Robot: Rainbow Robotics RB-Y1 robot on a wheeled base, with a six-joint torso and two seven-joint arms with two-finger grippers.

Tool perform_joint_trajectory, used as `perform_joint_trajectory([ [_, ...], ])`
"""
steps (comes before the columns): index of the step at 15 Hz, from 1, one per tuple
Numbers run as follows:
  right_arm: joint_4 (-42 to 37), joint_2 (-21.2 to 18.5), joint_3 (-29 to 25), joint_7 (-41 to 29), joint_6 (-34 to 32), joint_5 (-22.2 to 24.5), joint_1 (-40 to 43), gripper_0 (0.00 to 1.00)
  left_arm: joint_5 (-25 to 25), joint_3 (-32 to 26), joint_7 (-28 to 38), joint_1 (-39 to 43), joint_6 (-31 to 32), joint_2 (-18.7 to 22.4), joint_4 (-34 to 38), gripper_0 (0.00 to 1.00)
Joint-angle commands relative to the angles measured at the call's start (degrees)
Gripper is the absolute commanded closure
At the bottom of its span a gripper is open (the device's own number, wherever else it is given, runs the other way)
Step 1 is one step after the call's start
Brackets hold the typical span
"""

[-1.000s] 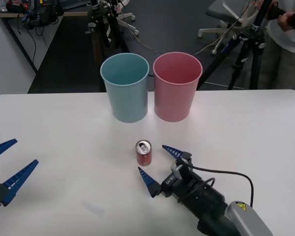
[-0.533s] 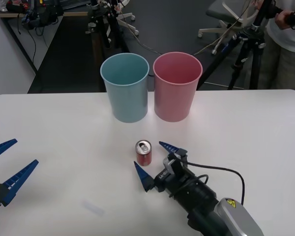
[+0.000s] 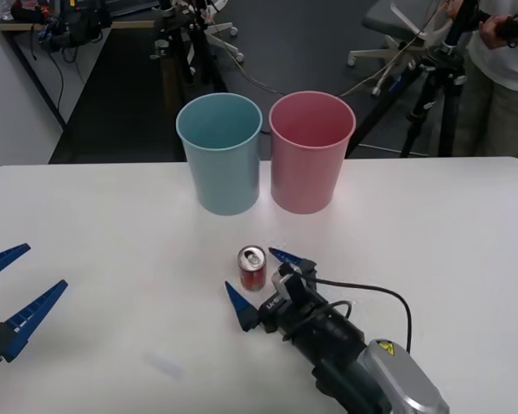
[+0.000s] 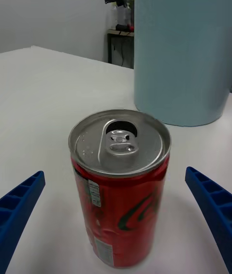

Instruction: Grasp the object on the table and drop it into the matching bin: aluminum can to the light blue bin, PET bottle to the pink bin.

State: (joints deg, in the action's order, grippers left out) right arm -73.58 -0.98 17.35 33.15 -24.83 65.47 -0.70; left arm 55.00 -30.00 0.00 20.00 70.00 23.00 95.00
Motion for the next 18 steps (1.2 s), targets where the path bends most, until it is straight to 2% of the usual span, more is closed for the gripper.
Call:
perform_joint_trajectory([
  [1,2.8,1.5,-1.4,0.0,-1.2,0.7,-2.0,0.00,0.0,0.0,0.0,0.0,0.0,0.0,0.0,0.00],
  [15,2.8,1.3,-1.5,-0.3,-2.4,0.4,-2.0,0.00,0.0,0.0,0.0,0.0,0.0,0.0,0.0,0.00],
  [16,2.8,1.2,-1.6,-0.3,-2.4,0.4,-2.0,0.37,0.0,0.0,0.0,0.0,0.0,0.0,0.0,0.00],
  [17,2.8,1.2,-1.6,-0.3,-2.5,0.3,-2.0,1.00,0.0,0.0,0.0,0.0,0.0,0.0,0.0,0.00],
  [18,2.8,1.2,-1.7,-0.3,-2.6,0.3,-2.0,1.00,0.0,0.0,0.0,0.0,0.0,0.0,0.0,0.00],
])
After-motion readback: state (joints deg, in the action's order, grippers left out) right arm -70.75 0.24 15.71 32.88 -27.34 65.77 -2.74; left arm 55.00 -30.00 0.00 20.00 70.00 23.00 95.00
